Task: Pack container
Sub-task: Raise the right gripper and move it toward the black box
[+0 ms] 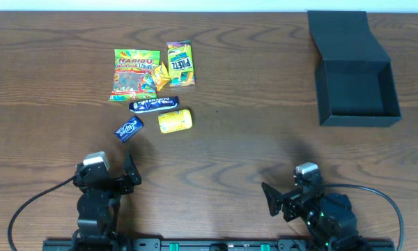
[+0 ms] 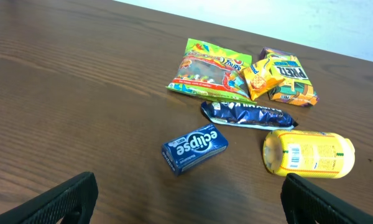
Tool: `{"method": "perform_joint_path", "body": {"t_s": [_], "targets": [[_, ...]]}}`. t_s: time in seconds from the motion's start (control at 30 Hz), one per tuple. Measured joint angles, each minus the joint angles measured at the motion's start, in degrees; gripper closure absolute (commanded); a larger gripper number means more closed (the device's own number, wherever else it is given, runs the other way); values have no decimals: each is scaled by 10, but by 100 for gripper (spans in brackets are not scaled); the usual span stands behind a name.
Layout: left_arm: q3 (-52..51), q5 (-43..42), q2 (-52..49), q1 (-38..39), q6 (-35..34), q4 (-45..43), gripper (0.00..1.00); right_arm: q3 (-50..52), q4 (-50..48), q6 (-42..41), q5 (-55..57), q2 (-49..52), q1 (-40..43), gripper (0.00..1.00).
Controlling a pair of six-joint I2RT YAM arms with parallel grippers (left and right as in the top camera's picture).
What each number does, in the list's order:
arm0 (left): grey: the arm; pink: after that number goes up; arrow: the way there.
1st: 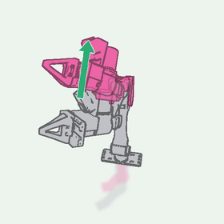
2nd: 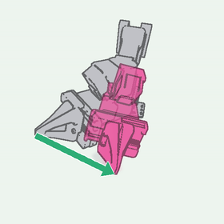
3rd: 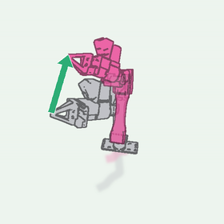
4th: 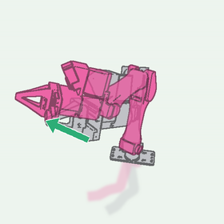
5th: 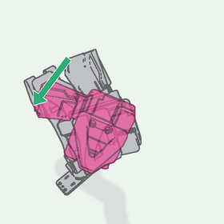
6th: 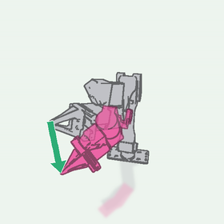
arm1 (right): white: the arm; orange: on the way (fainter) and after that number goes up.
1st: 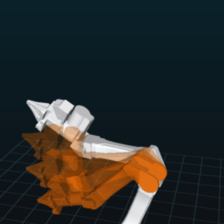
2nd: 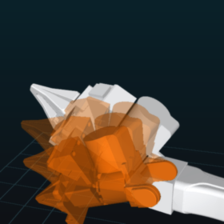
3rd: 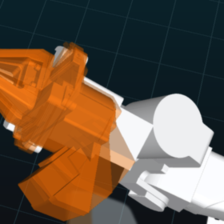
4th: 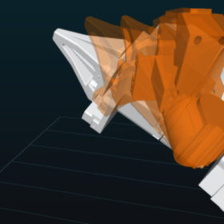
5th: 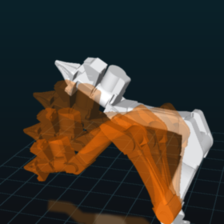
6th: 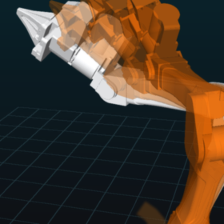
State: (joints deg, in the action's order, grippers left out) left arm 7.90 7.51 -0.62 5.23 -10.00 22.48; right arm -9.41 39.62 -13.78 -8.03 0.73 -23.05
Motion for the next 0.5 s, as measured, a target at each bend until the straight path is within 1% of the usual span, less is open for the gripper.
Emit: {"method": "perform_joint_path", "body": {"t_s": [0.5], "targets": [[0, 0, 0, 0, 0, 0, 5, 0, 0, 0, 0, 0, 0, 1]]}}
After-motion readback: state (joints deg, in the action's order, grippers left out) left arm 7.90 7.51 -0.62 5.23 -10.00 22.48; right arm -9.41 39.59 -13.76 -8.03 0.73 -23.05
